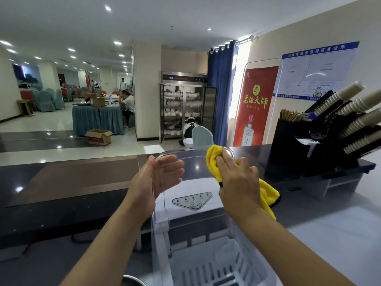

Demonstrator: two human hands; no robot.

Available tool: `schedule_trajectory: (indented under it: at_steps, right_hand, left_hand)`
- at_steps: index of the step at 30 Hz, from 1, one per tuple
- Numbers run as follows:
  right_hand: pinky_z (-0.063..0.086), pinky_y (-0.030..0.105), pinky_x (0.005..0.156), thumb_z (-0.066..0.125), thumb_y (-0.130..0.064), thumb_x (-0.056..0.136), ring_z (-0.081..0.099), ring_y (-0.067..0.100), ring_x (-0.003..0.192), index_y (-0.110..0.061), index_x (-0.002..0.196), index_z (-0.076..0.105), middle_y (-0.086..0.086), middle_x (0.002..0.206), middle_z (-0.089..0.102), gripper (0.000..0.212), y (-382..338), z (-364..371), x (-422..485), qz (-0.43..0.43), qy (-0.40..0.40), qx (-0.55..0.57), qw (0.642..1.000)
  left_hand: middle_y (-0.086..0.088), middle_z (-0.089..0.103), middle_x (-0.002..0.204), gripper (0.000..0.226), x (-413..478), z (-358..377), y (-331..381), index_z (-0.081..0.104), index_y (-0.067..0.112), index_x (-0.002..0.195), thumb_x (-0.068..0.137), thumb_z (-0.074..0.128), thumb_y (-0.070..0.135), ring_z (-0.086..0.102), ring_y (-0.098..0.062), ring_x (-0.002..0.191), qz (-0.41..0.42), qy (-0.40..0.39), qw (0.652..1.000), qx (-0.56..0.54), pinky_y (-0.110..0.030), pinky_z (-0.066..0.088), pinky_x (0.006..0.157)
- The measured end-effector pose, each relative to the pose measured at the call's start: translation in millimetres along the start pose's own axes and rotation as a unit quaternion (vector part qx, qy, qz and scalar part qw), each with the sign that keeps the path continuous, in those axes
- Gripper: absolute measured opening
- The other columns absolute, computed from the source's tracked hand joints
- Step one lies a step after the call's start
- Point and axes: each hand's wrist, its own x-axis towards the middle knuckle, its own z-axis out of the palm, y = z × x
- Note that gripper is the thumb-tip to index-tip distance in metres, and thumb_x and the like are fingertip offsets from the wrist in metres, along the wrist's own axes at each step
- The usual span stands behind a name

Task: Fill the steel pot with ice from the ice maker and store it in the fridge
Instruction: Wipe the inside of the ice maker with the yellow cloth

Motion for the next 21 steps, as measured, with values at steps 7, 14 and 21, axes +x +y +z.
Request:
schedule_trajectory:
  at_steps: [7, 14, 21]
  right_hand:
    - [0.048, 0.039, 0.059, 0.082, -0.004, 0.041, 0.059, 0.034, 0.078, -0.006, 0.116, 0.064, 0.013, 0.126, 0.062, 0.076, -0.2, 2.6, -6.1, 0.034, -0.03, 0.009, 0.999]
    - [0.05, 0.042, 0.069, 0.074, 0.001, 0.052, 0.056, 0.033, 0.091, -0.008, 0.128, 0.056, 0.011, 0.142, 0.049, 0.079, -48.7, 6.1, -14.2, -0.007, 0.004, 0.105, 0.994]
    - [0.047, 0.043, 0.074, 0.066, -0.005, 0.07, 0.052, 0.033, 0.103, -0.016, 0.122, 0.059, 0.006, 0.147, 0.044, 0.054, -73.1, 9.6, -37.1, -0.174, 0.042, 0.124, 0.976]
  left_hand:
    - [-0.018, 0.067, 0.115, 0.059, -2.9, -1.2, 0.0, 0.057, 0.001, 0.12, 0.103, 0.015, 0.039, 0.065, -0.031, 0.107, 0.005, -0.015, 1.0, -0.003, -0.042, 0.052, 0.087]
    - [-0.017, 0.064, 0.122, 0.06, -5.2, -4.1, 5.1, 0.052, 0.001, 0.127, 0.102, 0.015, 0.041, 0.061, -0.031, 0.114, -0.022, -0.042, 0.999, -0.01, -0.045, 0.047, 0.095]
    - [-0.017, 0.064, 0.121, 0.057, -6.4, -4.3, 4.5, 0.053, 0.002, 0.127, 0.102, 0.017, 0.039, 0.061, -0.031, 0.114, -0.011, -0.043, 0.999, -0.011, -0.042, 0.049, 0.094]
